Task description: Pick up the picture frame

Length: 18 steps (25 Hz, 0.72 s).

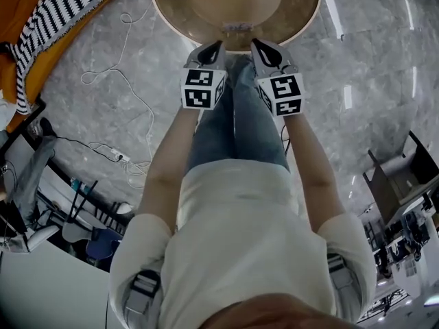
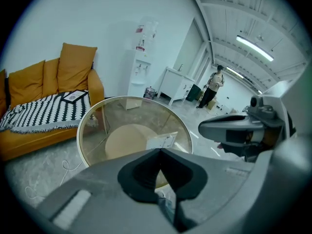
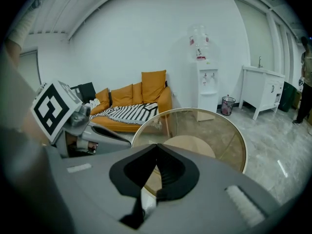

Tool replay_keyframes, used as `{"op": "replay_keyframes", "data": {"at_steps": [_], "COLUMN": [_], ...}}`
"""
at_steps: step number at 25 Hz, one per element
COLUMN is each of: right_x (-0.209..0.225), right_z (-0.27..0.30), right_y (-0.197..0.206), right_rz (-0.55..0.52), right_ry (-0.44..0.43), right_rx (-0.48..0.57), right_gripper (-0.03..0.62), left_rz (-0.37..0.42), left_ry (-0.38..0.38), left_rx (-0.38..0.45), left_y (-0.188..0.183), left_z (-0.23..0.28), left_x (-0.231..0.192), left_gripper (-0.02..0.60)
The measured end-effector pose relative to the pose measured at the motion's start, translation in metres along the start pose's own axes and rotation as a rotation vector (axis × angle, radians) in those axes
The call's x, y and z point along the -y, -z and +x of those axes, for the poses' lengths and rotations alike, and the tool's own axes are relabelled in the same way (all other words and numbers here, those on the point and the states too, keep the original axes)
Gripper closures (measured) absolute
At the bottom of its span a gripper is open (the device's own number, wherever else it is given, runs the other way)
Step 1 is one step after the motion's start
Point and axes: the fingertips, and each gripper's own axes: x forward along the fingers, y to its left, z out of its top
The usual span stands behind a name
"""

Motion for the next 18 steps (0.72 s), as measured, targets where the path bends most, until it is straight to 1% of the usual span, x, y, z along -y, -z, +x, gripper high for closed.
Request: {"op": "replay_keyframes", "data": {"at_steps": [4,6,8,10,12,15,18], "right_x": [0.01,0.016,0.021,0.028,0.036,0.046,0.054], "right_z": [0.027,0.041,0.053,0.063,0.074,0.09,0.103], "right_y": [0.029,0.043,0.056,0.069,0.082,0.099,0.109], "right_rz": [0.0,0.014,0.022,0.021,0.021,0.025,0.018], "right_ry": [-0.025,-0.038,-0.043,-0.038,-0.032,-0.029,-0.033], "right_rx": [-0.057,-0.094,-0.128,-0.159,-0.185,-0.205,-0.207], "right_gripper": [0.591,0.553,0.521,0.476,0.443,0.416,0.41], "left_rz": [-0.015,-0.017,-0.011,-0.005,0.008,0.04,0.061], "left_ry": [-0.026,-0.028,-0.025,-0.029,-0.029,-0.022,-0.017], "left_rx": [-0.045,-0.068,-0.087,-0.101,-0.112,-0.131,-0.16], "left_y": [0.02,0.029,0.037,0.043,0.049,0.056,0.066], "left_z": [0.027,0.04,0.051,0.062,0.072,0.09,0.109], "left_x": [-0.015,-0.022,-0.026,-0.029,-0.032,-0.036,-0.037], "left_gripper": [0.58,0.58,0.558,0.49,0.46,0.402,0.37]}}
